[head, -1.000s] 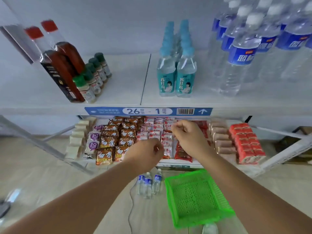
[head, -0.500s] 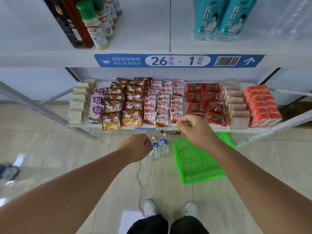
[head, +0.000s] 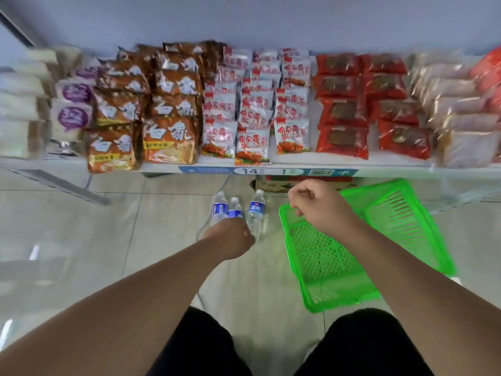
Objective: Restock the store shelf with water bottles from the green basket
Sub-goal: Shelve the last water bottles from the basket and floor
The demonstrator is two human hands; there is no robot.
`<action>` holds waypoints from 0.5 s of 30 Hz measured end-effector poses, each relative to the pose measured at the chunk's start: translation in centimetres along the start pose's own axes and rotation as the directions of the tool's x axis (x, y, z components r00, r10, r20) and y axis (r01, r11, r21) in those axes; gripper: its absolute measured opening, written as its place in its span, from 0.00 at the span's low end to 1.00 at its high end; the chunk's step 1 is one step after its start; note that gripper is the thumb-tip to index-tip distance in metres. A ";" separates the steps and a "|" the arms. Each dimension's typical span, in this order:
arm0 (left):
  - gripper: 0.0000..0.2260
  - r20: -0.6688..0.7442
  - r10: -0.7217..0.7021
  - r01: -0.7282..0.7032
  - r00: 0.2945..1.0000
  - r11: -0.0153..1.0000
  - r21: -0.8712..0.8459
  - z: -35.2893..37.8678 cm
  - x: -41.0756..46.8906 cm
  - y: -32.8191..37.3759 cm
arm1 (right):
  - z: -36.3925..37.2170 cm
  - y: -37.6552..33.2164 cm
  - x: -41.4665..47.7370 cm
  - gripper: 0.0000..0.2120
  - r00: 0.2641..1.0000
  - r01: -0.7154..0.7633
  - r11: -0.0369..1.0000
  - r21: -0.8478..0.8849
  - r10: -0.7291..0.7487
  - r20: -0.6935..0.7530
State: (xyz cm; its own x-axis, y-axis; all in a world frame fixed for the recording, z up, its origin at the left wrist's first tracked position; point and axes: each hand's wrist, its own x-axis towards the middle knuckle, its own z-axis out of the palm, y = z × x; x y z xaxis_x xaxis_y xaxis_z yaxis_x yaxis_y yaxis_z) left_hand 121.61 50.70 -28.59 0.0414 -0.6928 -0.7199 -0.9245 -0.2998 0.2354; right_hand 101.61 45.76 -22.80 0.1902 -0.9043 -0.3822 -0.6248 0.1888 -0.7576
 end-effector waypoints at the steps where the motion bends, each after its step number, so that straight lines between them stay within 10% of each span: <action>1: 0.17 0.001 -0.011 0.011 1.000 1.000 -0.011 2.0 3.1 -0.6 | 1.5 2.3 1.6 0.05 1.000 0.002 1.000 0.016 -0.002 -0.021; 10: 0.29 -0.069 -0.183 0.161 0.981 0.957 -0.240 17.9 22.7 -5.3 | 11.2 16.2 8.7 0.06 0.997 0.045 0.985 0.164 -0.034 -0.071; 15: 0.15 -0.086 -0.194 0.174 0.977 0.964 -0.199 21.3 28.1 -5.8 | 11.2 19.4 8.6 0.05 0.998 0.040 0.984 0.176 -0.032 -0.052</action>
State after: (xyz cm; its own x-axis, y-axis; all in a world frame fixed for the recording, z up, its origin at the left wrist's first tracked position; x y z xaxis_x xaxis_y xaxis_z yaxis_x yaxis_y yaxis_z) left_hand 120.09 46.93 -64.14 0.2528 -0.6753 -0.6929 -0.8089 -0.5404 0.2316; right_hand 99.58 45.95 -46.73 0.1700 -0.9286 -0.3299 -0.4737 0.2166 -0.8536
